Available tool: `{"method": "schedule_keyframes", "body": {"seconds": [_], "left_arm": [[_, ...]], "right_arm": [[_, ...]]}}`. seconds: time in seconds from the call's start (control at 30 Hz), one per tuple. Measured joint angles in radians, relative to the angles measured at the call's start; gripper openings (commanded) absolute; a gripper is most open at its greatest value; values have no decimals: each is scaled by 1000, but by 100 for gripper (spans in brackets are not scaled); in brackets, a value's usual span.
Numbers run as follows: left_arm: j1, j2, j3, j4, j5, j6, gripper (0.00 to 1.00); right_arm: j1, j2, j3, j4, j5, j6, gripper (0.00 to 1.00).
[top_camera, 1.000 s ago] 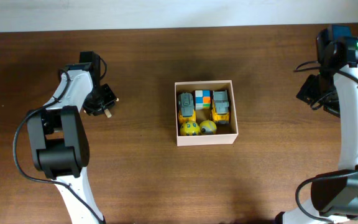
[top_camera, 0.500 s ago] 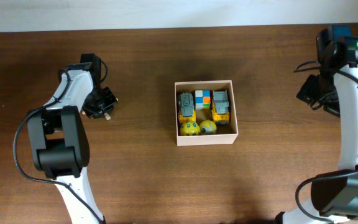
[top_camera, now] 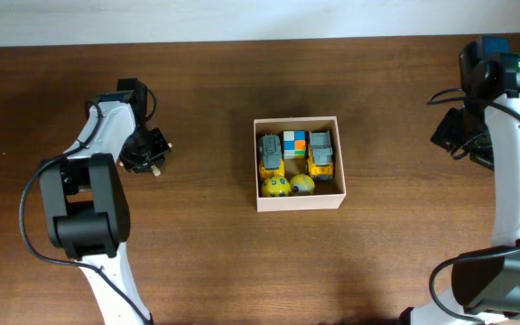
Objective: Pack container
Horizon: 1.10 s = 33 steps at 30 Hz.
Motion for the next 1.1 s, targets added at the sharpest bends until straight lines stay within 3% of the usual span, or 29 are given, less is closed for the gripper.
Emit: {"method": "schedule_keyframes", "body": {"seconds": [0.6,1.1], "left_arm": [[-34,-45,169,-126,22,153,18],[-297,-277,187,-129,27,327,19]], "right_arm": [[0,0,0,0,0,0,99],[0,0,0,0,0,0,99]]}}
